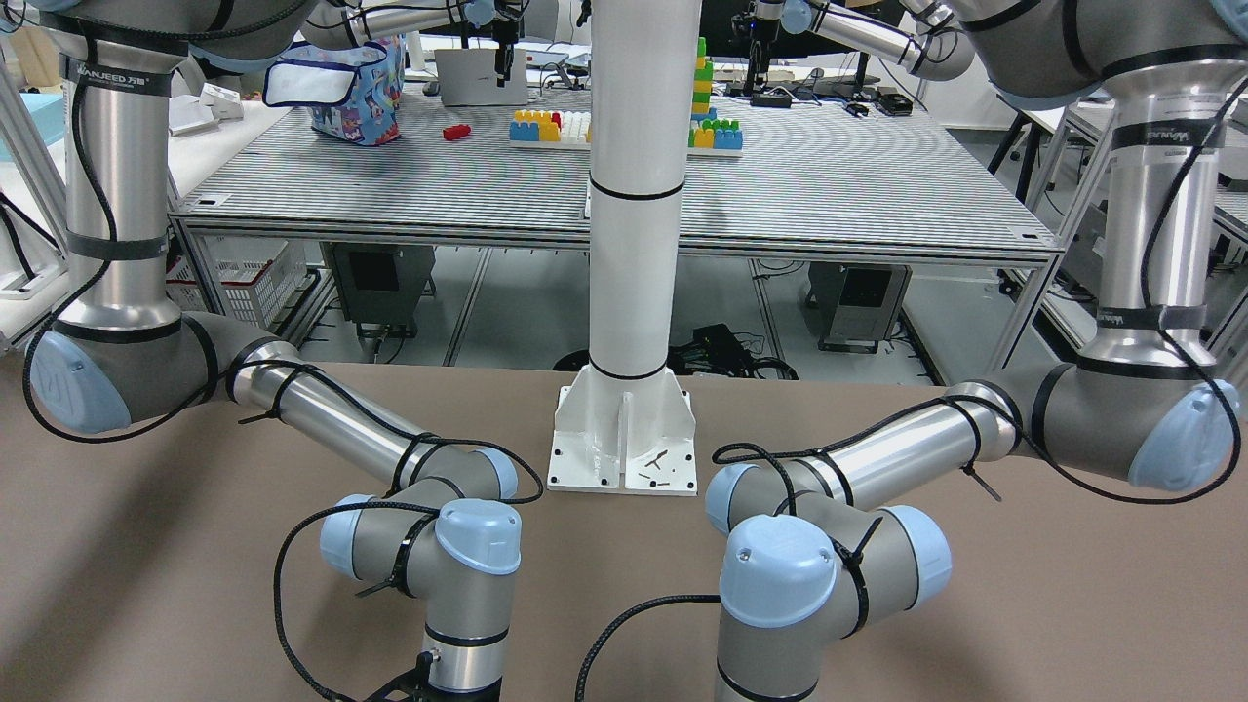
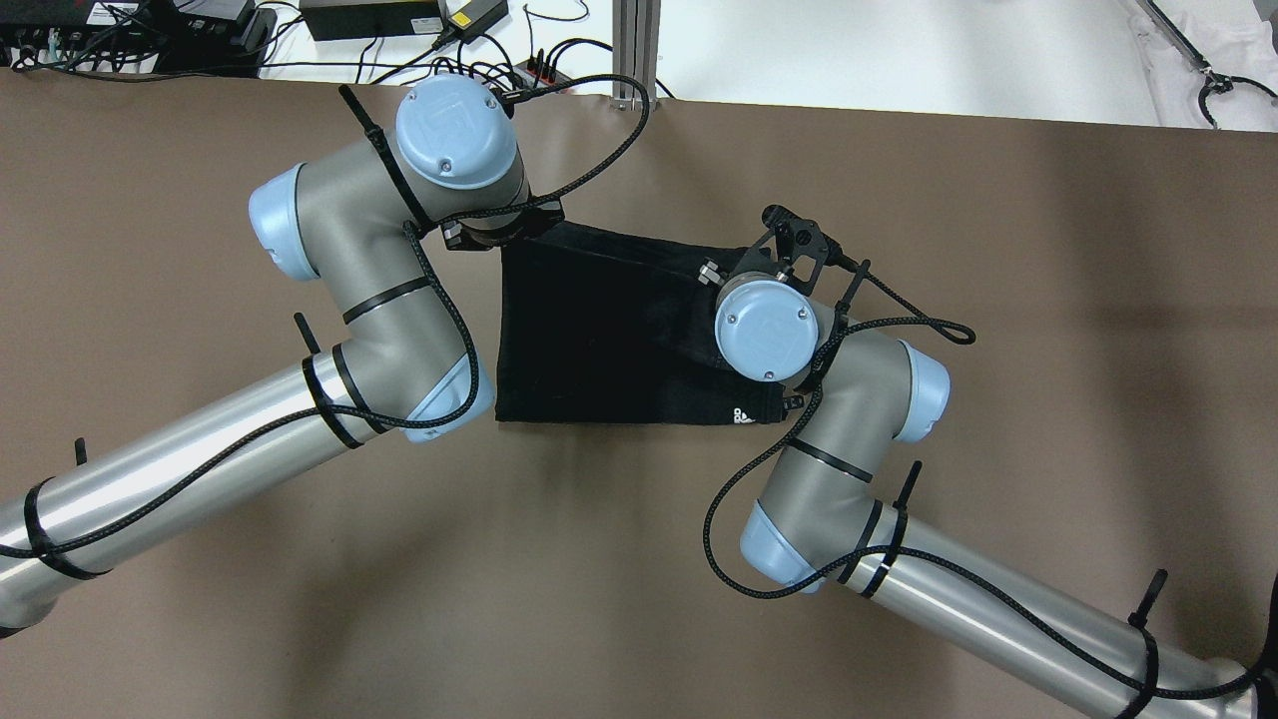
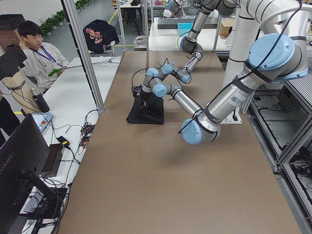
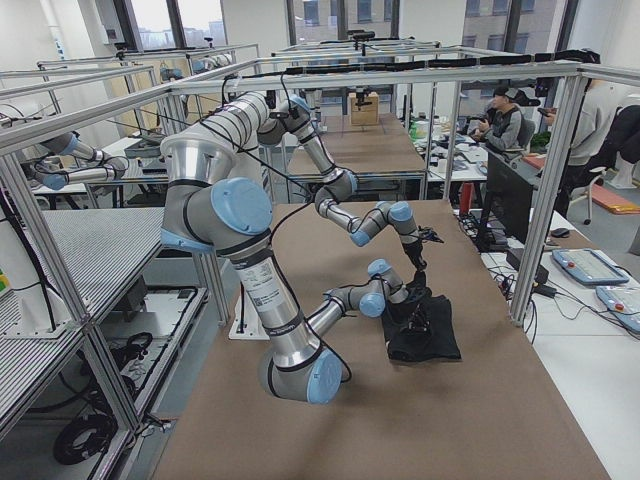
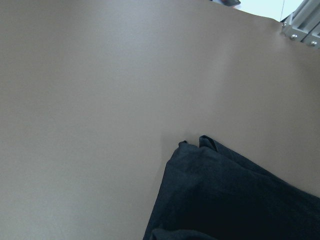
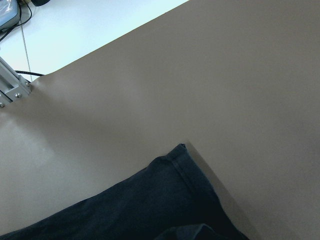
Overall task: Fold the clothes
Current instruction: 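Lift the near edge with both grippers and fold it toward the collar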
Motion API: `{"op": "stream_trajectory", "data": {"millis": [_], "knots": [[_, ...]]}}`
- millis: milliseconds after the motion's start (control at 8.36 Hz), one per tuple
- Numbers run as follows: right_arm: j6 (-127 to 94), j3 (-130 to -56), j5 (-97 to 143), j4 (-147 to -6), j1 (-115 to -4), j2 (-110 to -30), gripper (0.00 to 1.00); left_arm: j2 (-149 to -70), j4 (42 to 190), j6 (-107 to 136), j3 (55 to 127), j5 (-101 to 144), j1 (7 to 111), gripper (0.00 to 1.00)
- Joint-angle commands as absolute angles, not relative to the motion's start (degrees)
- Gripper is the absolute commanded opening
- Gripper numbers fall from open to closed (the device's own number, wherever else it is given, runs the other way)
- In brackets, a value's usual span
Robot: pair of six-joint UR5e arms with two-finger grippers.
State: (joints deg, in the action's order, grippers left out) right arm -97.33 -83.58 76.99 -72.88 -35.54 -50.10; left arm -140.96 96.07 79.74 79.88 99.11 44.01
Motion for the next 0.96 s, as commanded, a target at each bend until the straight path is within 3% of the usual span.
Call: {"op": "stream_trajectory", "data": {"millis": [0,239,359,478,598,837], "knots": [[-96.0,-80.5,77.1,-71.6,-36.8,-49.4,0.00,-142.1,106.8,78.6,69.7,98.0,44.0,0.00],[-96.0,-80.4,77.1,-71.6,-37.0,-49.4,0.00,-144.5,110.6,78.6,63.2,96.3,43.9,0.00],[-95.9,-80.4,77.1,-71.6,-37.0,-49.4,0.06,-145.1,110.7,78.6,62.0,96.3,43.7,0.00],[-93.9,-80.4,77.1,-71.4,-37.0,-49.3,0.70,-145.0,111.1,77.8,62.1,96.2,43.8,0.78],[-92.4,-80.6,77.1,-70.9,-37.4,-49.3,0.93,-144.9,113.1,76.0,62.4,96.3,43.8,1.00],[-91.6,-82.3,80.0,-70.8,-38.9,-47.9,0.94,-144.8,113.9,75.5,65.2,97.2,44.2,1.00]]}}
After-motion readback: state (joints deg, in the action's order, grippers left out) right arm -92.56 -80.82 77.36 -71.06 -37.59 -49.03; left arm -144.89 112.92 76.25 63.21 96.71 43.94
